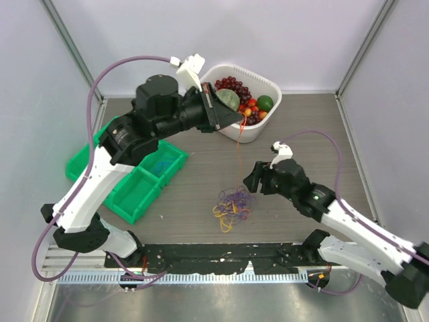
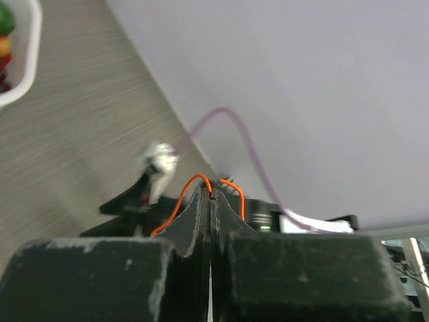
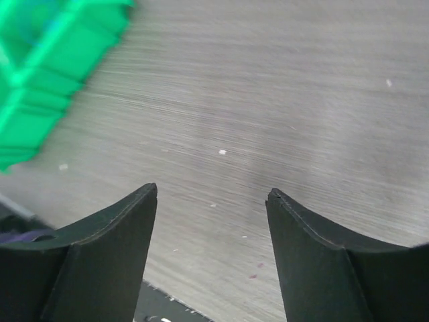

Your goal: Untangle the cables

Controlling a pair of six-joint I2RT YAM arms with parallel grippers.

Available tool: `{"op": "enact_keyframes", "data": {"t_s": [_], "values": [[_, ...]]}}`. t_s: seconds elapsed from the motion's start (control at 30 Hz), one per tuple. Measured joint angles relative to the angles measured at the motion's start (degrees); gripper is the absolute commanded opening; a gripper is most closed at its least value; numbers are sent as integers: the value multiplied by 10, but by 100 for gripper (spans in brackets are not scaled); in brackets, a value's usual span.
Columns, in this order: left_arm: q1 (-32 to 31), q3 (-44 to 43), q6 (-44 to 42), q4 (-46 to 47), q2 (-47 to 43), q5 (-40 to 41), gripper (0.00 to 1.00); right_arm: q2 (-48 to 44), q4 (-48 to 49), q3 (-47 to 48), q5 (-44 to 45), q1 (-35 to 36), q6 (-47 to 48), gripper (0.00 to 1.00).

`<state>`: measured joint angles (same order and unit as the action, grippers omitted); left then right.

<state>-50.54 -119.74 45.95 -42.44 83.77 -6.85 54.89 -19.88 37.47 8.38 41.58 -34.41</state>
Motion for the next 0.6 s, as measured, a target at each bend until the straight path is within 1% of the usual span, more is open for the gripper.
{"op": "enact_keyframes", "data": {"t_s": [0.1,0.17,0.23,0.33,0.43,0.6], "values": [[0,57,1,-6,-4,21,0,-102,-8,6,-33,0,30,76],[2,76,1,-17,-2,26,0,-143,-19,21,-58,0,56,76],[2,82,1,-24,0,26,0,-158,-25,42,-78,0,81,76],[4,82,2,-19,-1,25,0,-148,-21,71,-115,0,118,76],[4,76,2,-21,1,19,0,-117,-10,79,-123,0,137,76],[4,48,3,-20,8,7,0,-54,12,80,-57,1,144,76]]}}
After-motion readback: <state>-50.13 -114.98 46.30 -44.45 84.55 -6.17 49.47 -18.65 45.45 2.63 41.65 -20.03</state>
